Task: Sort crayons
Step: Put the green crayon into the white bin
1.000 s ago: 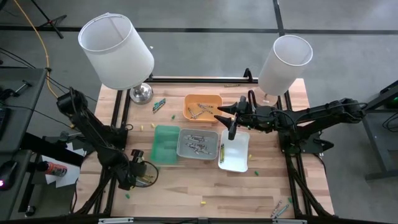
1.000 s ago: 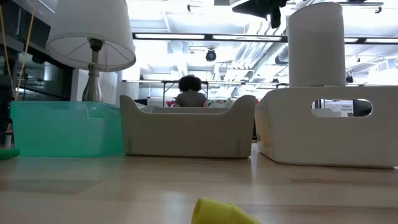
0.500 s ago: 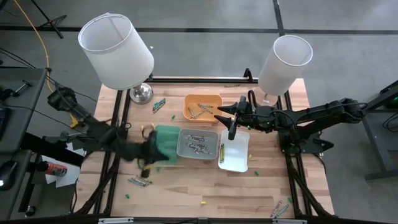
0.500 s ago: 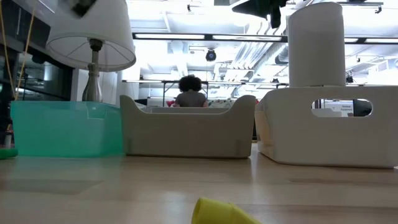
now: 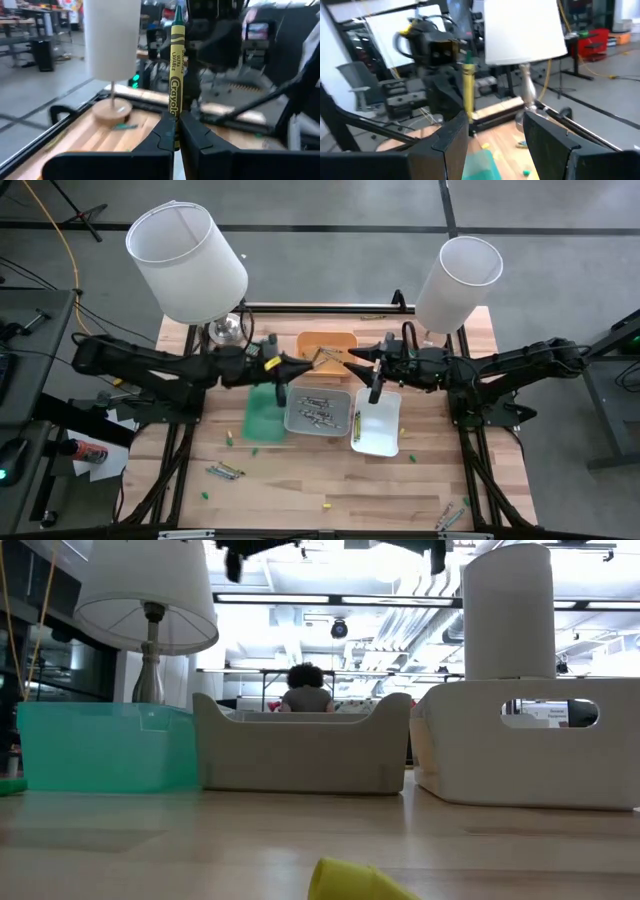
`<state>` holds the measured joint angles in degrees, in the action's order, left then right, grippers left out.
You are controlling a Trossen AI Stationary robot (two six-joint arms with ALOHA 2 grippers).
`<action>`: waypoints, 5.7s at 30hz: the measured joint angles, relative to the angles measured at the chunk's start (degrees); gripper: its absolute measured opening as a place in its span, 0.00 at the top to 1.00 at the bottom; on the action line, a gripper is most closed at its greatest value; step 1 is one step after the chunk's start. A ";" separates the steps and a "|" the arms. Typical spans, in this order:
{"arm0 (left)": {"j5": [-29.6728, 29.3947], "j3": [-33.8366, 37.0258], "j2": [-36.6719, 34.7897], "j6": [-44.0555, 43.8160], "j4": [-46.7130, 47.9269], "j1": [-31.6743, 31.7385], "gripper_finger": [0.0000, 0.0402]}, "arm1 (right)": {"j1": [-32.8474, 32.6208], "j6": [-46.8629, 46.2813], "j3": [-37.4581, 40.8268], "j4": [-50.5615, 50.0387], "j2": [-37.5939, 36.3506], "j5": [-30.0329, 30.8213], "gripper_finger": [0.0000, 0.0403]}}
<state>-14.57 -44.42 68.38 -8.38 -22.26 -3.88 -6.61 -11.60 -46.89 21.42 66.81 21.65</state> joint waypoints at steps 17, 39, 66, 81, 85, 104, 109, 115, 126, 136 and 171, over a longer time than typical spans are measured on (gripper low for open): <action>6.37 0.02 11.00 -6.52 -15.80 0.39 1.00 | 0.22 -8.48 -0.04 10.94 7.52 -6.01 0.54; 6.34 0.02 10.65 -6.45 -15.05 0.48 1.00 | 0.26 -14.05 0.00 20.55 12.62 -4.92 0.78; 0.36 0.38 -15.36 -3.77 29.44 3.37 0.68 | 1.80 -10.13 0.02 -2.21 -1.01 -5.60 0.99; -7.80 17.37 -31.27 -15.48 19.64 -0.09 0.68 | -13.33 -36.47 0.02 -32.62 -0.91 6.28 0.99; -7.82 17.59 -30.79 -15.52 18.92 -0.09 0.68 | -18.41 -53.91 0.02 -40.22 5.22 7.91 0.99; -8.72 17.57 -30.69 -12.51 18.25 -0.09 0.68 | -15.43 -94.17 0.04 -46.75 20.92 -2.32 0.99; -8.74 17.55 -30.69 -12.53 18.07 -0.09 0.68 | -11.20 -89.74 0.03 -46.43 22.10 -7.64 0.99; -8.76 17.55 -30.69 -12.52 18.05 -0.09 0.68 | -8.63 -88.41 0.04 -46.26 24.18 -11.41 0.99; -10.11 17.54 -30.69 -12.50 18.07 -0.06 0.68 | -7.61 -88.43 -0.09 -46.20 27.39 -13.77 0.99; -10.36 17.53 -30.69 -12.48 18.09 -0.06 0.68 | -7.58 -88.61 -0.07 -45.93 27.45 -14.38 0.89; -9.52 17.51 -30.66 -12.91 14.43 -0.02 0.68 | -5.79 -13.60 0.02 7.40 5.99 -0.59 0.50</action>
<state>-24.09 -26.92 37.71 -21.29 -7.83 -3.90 -12.40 -25.19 -46.87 28.82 72.79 21.06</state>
